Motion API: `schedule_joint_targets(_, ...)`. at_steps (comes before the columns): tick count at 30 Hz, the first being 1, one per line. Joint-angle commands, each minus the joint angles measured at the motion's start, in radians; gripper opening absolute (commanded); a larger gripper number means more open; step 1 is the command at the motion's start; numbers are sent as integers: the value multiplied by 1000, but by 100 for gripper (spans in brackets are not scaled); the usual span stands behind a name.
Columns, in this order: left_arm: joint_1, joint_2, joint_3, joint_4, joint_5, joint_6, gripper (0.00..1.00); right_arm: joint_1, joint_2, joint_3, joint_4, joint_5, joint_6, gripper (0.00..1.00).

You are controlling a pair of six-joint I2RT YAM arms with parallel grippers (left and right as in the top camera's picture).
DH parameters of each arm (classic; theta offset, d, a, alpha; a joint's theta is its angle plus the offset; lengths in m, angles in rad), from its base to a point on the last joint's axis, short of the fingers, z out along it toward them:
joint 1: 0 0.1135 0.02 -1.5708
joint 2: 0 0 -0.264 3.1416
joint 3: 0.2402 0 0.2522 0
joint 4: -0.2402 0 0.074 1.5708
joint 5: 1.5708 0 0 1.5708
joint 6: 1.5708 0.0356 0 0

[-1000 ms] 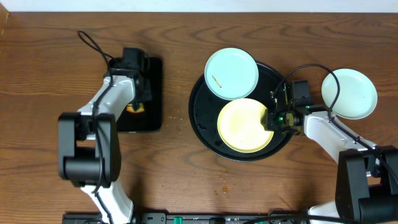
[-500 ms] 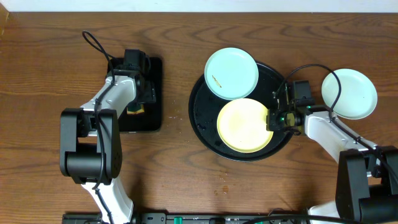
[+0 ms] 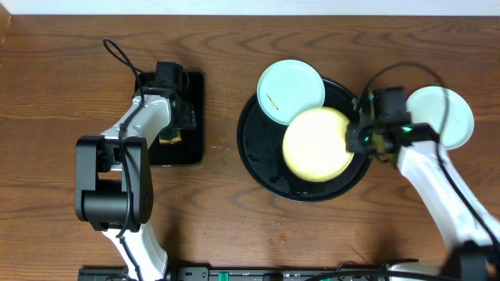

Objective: Clean dirty plates on tray and stack at the side
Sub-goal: 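Lift the yellow plate off the round tray with the right gripper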

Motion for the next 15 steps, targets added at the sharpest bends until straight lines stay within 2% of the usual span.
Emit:
schedule_joint_targets(1, 2, 3, -2, -3, 10, 14, 85, 41, -124, 52, 2, 110, -73, 1)
schedule_joint_targets(8, 2, 3, -2, -3, 10, 14, 85, 182, -268, 55, -5, 472, -98, 1)
schedule_joint_targets(15, 2, 3, -2, -3, 10, 14, 86, 430, -233, 55, -8, 906, -105, 1)
